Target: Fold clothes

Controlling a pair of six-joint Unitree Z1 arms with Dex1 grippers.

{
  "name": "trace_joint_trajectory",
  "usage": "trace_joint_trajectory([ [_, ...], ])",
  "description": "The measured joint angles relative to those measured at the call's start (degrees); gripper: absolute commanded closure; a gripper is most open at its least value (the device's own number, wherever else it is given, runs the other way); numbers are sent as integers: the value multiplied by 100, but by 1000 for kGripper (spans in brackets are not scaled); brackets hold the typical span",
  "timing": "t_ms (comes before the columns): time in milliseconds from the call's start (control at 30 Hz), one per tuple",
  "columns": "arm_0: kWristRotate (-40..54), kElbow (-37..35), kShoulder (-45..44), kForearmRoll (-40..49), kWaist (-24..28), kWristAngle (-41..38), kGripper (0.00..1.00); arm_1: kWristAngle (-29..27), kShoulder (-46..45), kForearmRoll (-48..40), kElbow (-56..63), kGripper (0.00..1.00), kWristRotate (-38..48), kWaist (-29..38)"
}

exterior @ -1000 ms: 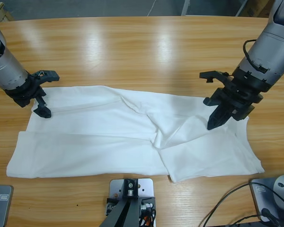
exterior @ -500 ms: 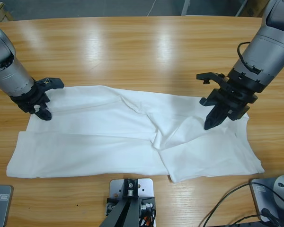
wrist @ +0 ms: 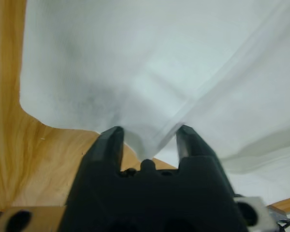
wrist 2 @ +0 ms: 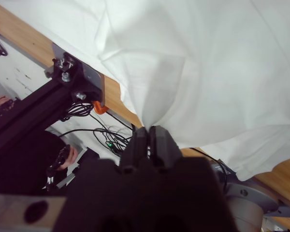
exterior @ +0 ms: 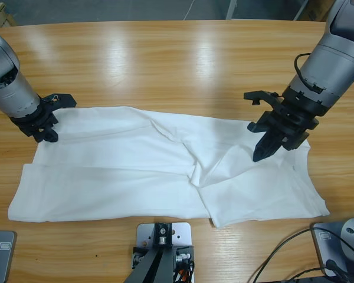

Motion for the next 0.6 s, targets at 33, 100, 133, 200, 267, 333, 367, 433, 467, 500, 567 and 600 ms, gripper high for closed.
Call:
trace_joint_trajectory([
  [33,-16,0,0,-9,0,0,1000,2,5,-11,18,1000,0,0],
  [100,-59,13,0,-22,0,0,1000,6,12,-40,53,1000,0,0],
  [133,-85,24,0,-25,0,0,1000,6,13,-55,66,1000,0,0],
  [200,-122,42,0,-28,0,0,1000,6,13,-77,78,1000,0,0],
  [267,-145,57,0,-28,0,0,1000,6,14,-94,89,1000,0,0],
  [333,-158,76,0,-28,0,0,1000,6,14,-100,92,1000,0,0],
  [367,-165,83,-1,-28,0,0,1000,6,14,-100,93,1000,0,0],
  [433,-170,85,-12,-28,0,0,1000,6,14,-100,96,1000,0,0],
  [467,-175,85,-22,-28,0,0,1000,12,14,-104,97,1000,0,0],
  [500,-179,85,-41,-28,0,0,1000,23,14,-114,97,1000,0,0],
  [567,-183,76,-91,-17,0,0,1000,53,14,-122,98,1000,0,0],
  [600,-183,49,-124,19,0,0,1000,72,14,-122,98,1000,0,0],
])
